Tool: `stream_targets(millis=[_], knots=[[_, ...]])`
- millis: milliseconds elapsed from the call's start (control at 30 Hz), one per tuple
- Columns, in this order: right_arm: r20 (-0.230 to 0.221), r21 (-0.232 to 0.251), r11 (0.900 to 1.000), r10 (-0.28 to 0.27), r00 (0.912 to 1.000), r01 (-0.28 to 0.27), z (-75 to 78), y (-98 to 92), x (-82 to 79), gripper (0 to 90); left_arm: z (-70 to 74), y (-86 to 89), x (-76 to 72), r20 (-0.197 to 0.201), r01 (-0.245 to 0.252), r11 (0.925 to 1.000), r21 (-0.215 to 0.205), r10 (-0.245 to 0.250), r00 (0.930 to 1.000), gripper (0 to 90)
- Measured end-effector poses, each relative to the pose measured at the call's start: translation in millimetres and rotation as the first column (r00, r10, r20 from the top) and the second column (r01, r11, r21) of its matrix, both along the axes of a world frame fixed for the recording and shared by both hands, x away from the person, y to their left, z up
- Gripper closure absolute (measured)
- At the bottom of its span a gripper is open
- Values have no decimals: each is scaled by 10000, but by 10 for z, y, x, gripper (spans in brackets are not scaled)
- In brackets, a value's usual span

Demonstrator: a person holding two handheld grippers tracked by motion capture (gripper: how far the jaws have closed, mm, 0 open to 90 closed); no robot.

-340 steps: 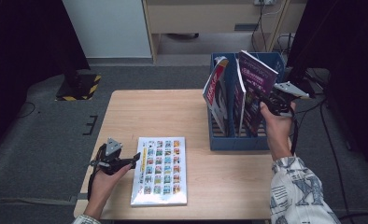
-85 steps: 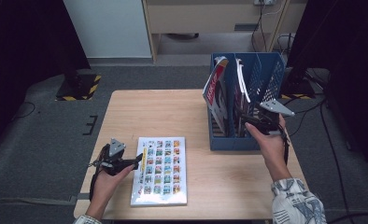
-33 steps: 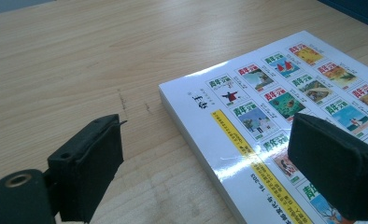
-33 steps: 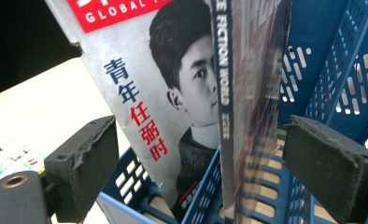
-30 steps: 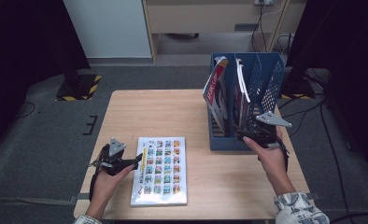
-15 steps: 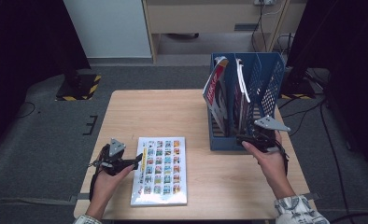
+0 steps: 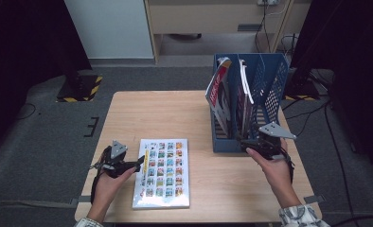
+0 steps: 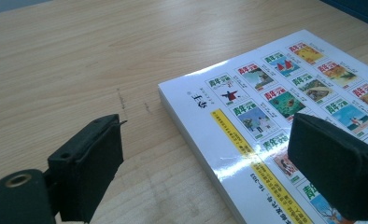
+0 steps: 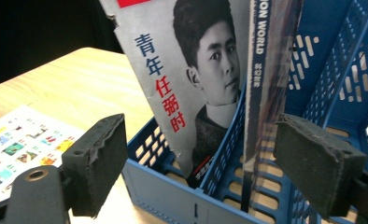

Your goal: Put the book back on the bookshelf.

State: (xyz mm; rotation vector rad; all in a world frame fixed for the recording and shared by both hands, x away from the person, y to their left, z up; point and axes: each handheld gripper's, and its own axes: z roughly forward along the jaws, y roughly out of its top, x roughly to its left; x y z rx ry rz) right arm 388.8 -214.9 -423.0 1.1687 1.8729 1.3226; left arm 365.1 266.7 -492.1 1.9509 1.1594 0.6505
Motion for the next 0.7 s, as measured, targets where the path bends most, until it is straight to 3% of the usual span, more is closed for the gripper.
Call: stream_targets(millis=[333, 700], knots=[[-68, -14, 9981, 619, 9981, -619, -26, 176, -88, 202, -2, -9, -1, -12, 46, 10000, 7, -46, 10000, 101], [-465, -117, 9865, 1629, 9855, -1636, -83, 532, -120, 218, -5, -22, -2, -27, 136, 9999, 98, -136, 9999, 110]])
